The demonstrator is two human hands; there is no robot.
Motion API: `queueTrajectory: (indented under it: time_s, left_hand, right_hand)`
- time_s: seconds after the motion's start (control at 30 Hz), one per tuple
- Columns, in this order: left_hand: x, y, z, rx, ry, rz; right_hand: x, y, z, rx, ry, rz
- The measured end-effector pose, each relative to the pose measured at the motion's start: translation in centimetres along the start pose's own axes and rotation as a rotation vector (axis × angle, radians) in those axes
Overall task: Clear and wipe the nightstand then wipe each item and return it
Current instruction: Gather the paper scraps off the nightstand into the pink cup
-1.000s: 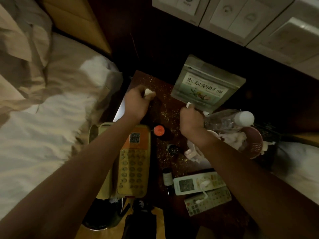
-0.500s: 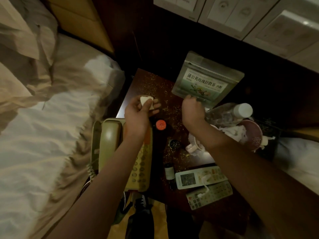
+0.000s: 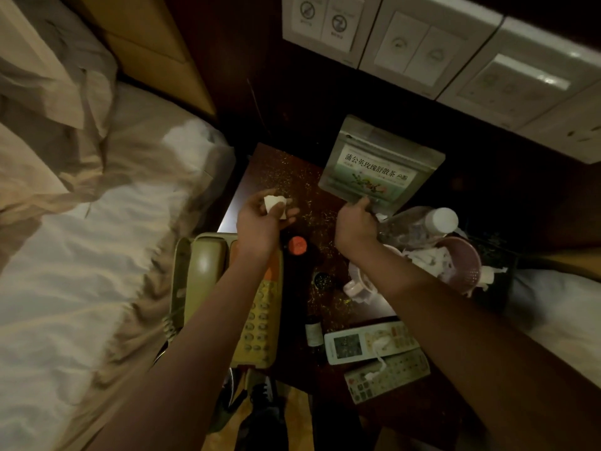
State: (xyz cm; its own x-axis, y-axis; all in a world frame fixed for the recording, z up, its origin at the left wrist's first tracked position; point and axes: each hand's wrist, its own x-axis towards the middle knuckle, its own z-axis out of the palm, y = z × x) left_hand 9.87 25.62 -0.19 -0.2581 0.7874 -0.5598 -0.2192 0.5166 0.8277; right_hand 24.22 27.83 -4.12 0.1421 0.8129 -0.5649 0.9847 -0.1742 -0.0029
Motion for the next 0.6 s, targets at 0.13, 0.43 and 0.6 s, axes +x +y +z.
queueTrajectory:
  time_s: [0.13, 0.43, 0.6]
  left_hand:
    - [0.5, -0.2, 0.3, -0.009, -0.013, -0.072]
    - [1.3, 1.0, 1.6, -0.047, -0.045, -0.235]
    - [1.3, 2.0, 2.6, -0.228, -0.157, -0.378]
  right_hand:
    - [0.1, 0.4, -0.3, 0.021, -0.020, -0.025]
    - [-2.2, -1.1, -6.7, 0.778, 0.090, -0.236]
    - [-2.5, -1.7, -9.8, 0.814, -0.054, -0.364]
